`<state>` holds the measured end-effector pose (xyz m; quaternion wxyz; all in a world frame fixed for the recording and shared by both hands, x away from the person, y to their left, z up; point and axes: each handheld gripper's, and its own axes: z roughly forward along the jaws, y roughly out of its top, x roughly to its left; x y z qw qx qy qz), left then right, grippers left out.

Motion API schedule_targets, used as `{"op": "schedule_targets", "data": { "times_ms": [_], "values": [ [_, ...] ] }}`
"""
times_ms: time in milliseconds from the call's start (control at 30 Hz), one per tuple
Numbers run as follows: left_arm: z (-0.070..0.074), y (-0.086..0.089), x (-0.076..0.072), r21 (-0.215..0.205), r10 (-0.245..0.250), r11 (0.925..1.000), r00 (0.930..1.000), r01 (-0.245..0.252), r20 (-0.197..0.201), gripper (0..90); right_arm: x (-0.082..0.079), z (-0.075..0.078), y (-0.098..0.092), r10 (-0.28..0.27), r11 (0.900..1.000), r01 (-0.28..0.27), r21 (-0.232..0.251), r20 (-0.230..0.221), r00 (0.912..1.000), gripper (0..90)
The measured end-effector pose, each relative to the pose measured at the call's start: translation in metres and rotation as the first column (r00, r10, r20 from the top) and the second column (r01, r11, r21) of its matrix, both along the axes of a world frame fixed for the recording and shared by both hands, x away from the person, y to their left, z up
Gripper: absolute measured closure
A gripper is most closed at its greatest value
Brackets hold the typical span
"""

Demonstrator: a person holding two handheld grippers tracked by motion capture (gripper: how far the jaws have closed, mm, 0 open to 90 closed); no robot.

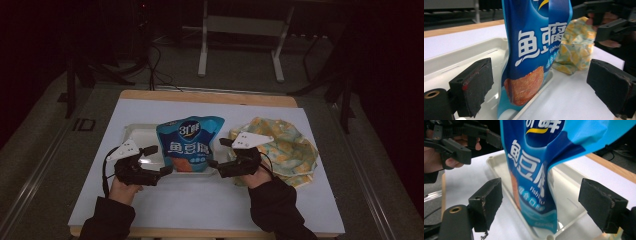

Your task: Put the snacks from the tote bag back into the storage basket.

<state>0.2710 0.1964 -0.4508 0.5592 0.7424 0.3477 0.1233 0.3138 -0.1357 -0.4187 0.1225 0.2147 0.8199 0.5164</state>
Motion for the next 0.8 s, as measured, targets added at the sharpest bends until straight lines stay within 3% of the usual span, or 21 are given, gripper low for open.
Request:
{"op": "schedule_targets", "data": {
  "times_ms": [267, 500, 800],
  "values": [
    [0.001, -0.010, -0.017, -0.023, -0.027, 0.9994, 0.9996, 0.027, 0.004, 7.6, -0.010, -0.002, -0.016, 0.007, 1.000, -0.007, 0.012, -0.027, 0.9996, 18.2],
    [0.000, -0.024, -0.028, -0.031, -0.082, 0.9962, 0.9966, 0.082, 0.002, 7.6, -0.025, -0.005, -0.033, 0.008, 1.000, -0.008, 0.004, -0.007, 0.9999, 17.4],
    [-0.007, -0.045, -0.033, -0.031, -0.166, 0.9856, 0.9861, 0.166, 0.001, 7.6, -0.046, -0.010, -0.059, -0.002, 1.000, 0.001, 0.013, 0.022, 0.9998, 17.2]
  ]
}}
